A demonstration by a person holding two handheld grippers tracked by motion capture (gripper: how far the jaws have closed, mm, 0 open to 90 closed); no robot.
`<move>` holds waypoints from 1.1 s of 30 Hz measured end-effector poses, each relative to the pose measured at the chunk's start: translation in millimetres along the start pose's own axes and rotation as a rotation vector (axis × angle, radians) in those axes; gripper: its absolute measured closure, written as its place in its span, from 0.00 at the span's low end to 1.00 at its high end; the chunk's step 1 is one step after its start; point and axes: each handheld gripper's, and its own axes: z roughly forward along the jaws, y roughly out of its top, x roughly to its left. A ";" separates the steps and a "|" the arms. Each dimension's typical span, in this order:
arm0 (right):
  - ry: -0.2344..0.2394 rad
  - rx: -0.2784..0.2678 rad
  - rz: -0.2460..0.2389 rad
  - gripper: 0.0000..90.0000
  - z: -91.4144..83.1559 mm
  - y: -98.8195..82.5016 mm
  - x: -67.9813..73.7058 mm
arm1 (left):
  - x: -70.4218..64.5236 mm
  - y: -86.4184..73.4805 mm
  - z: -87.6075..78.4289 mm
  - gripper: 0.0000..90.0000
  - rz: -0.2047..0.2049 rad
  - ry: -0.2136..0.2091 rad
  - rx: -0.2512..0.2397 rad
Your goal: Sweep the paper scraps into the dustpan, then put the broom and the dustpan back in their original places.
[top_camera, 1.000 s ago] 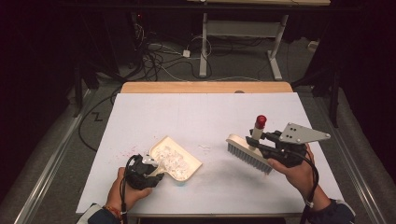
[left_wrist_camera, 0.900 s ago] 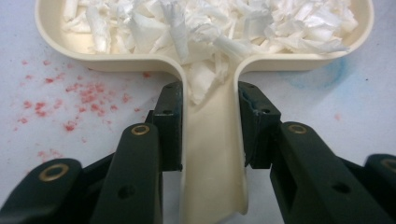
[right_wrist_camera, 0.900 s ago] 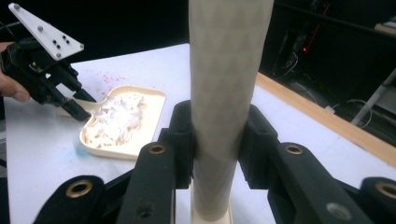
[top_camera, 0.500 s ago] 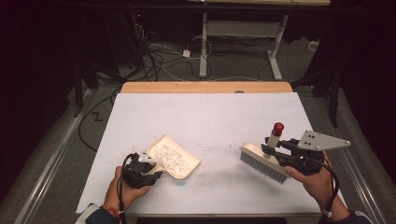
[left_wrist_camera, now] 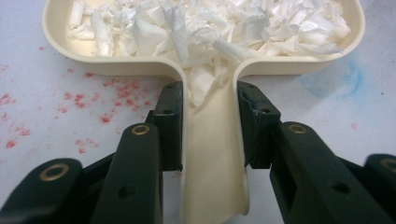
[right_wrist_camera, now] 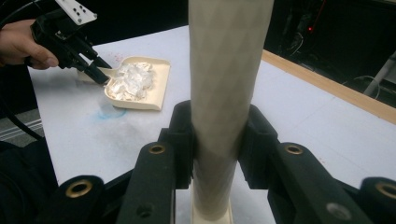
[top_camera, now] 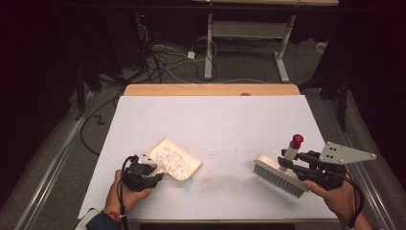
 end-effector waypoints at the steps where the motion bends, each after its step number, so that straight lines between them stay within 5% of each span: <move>1: 0.000 0.000 0.000 0.78 0.3 -0.1 0.1 | 0.3 0.0 -0.4 0.70 -0.001 0.000 -0.001; 21: 0.034 0.038 0.007 0.78 -0.7 -1.0 2.2 | 8.9 0.8 -5.6 0.70 -0.040 0.028 -0.035; 28: 0.098 0.066 0.064 0.78 6.3 -1.8 -8.7 | 30.2 6.4 -3.3 0.70 -0.120 0.058 -0.064; 33: 0.128 0.063 0.169 0.78 23.1 -14.5 -26.7 | 42.4 9.0 0.0 0.70 -0.177 0.102 -0.070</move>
